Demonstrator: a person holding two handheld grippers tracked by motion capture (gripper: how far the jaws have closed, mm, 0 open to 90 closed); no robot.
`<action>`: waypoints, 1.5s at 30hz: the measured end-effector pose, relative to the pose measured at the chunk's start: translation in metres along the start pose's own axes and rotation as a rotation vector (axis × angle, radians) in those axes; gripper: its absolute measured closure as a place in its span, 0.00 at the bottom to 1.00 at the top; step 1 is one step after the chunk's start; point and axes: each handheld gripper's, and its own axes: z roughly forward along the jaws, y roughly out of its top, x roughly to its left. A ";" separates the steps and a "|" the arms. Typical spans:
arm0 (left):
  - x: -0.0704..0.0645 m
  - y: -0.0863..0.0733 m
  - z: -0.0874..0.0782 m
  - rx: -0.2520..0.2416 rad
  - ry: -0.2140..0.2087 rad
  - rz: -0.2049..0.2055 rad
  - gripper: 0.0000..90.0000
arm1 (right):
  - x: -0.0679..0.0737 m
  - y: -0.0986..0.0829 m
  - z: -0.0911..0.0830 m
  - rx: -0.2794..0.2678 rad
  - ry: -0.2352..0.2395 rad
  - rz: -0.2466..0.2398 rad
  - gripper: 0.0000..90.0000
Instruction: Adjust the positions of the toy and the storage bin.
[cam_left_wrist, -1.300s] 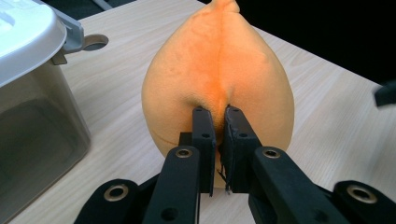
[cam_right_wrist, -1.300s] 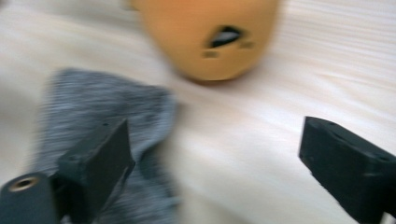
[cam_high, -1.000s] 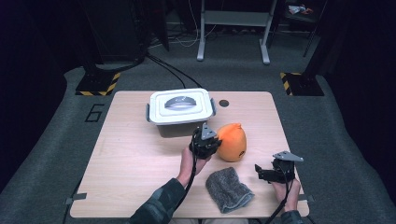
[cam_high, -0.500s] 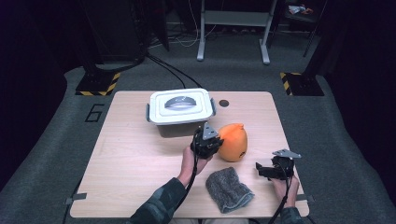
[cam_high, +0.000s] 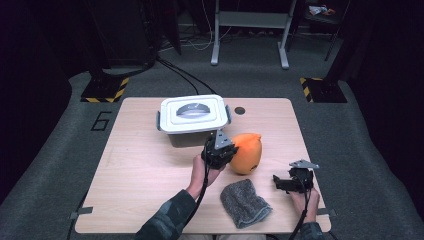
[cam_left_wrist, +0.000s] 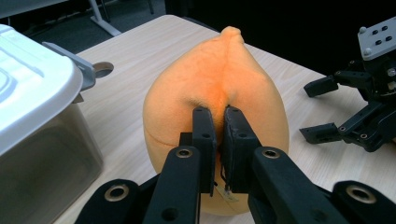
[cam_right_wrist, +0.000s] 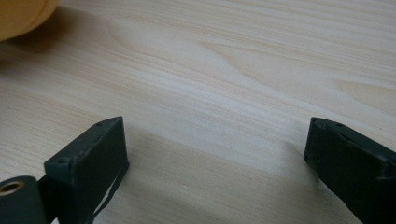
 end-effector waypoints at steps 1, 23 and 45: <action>0.000 0.000 -0.001 -0.003 0.004 0.003 0.94 | 0.000 0.000 0.000 0.001 -0.001 0.004 0.05; 0.015 -0.004 -0.045 0.015 0.038 0.013 0.94 | 0.001 -0.001 0.000 -0.008 0.002 0.006 0.06; 0.030 -0.035 -0.104 0.014 0.115 -0.012 0.94 | 0.001 -0.001 0.000 -0.010 0.001 0.005 0.06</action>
